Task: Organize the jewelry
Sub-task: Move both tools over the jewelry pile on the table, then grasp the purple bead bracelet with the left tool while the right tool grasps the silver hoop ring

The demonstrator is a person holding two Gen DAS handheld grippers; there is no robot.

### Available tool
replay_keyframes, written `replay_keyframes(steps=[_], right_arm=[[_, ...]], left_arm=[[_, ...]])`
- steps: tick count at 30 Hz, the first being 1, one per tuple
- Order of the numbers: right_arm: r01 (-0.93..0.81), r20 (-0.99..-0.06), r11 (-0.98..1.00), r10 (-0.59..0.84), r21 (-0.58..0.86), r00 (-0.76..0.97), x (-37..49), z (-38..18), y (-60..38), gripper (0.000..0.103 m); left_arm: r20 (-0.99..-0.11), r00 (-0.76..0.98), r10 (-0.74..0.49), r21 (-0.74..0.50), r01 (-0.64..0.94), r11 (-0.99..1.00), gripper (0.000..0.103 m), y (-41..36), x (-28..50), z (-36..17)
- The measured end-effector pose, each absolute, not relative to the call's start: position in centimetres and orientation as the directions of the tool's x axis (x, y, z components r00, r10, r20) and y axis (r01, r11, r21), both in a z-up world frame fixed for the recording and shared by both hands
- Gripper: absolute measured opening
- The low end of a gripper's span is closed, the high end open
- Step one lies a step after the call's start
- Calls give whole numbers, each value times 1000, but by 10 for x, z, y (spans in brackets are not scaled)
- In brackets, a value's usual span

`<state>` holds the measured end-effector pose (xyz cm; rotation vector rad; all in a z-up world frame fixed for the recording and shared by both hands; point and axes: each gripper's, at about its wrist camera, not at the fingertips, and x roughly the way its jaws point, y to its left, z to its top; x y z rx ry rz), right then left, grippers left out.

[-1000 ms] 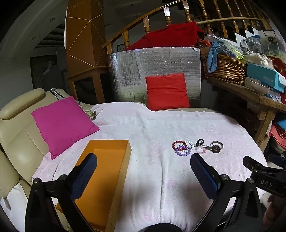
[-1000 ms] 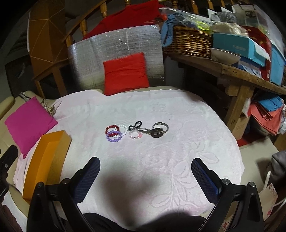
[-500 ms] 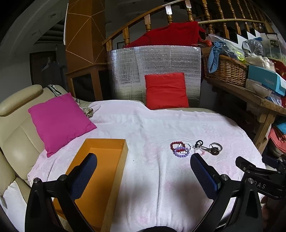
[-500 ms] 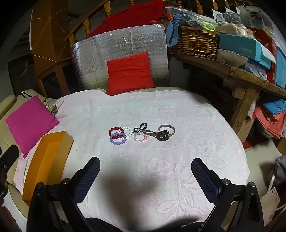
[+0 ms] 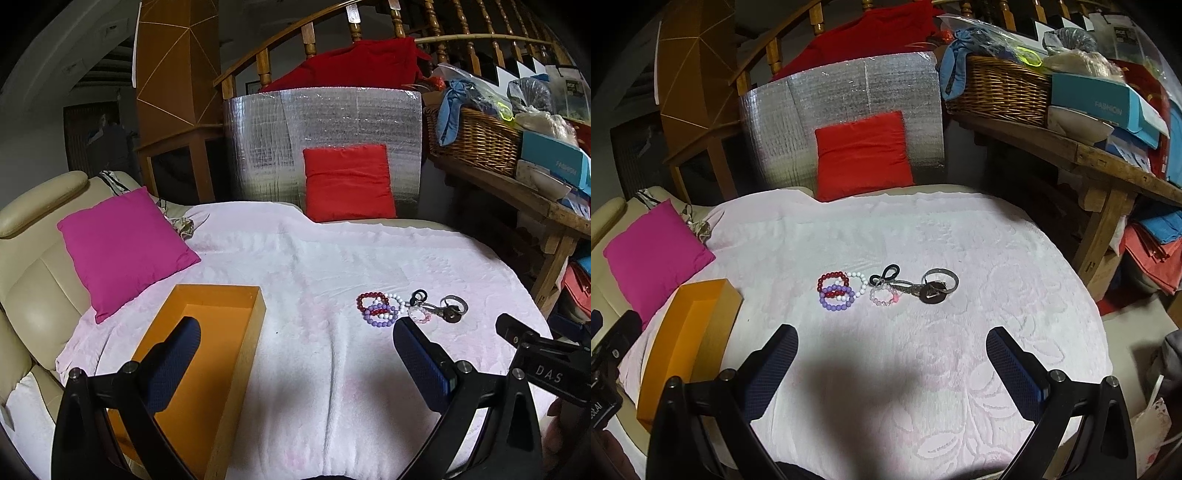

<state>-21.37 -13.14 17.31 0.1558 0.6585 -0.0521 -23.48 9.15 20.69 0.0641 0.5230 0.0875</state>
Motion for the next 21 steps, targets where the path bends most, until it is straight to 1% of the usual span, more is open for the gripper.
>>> replay_keyframes(steps=[6,10,12,15,19,21], right_arm=[[101,-613,984,10,146,790,-198,168,-138,103],[92,-605,981,32,172,796,-183,163,-149,103],[62,-586,974,80,219,807,-168,155,-163,103],[83,-587,955,105,285,803,-146,139,-187,103],[121,-603,888,197,445,773,-107,111,-220,103],[131,-594,836,259,533,761,-90,98,-231,103]], left_arm=[[-504,857,106,100,-64,993,103,90,-223,200],[-523,849,80,110,-26,994,103,87,-205,189],[-544,838,43,107,19,994,103,86,-192,178],[-609,793,-20,87,92,992,103,88,-160,154],[-681,729,-65,52,137,989,103,87,-120,124],[-702,705,-103,11,155,988,103,84,-101,113]])
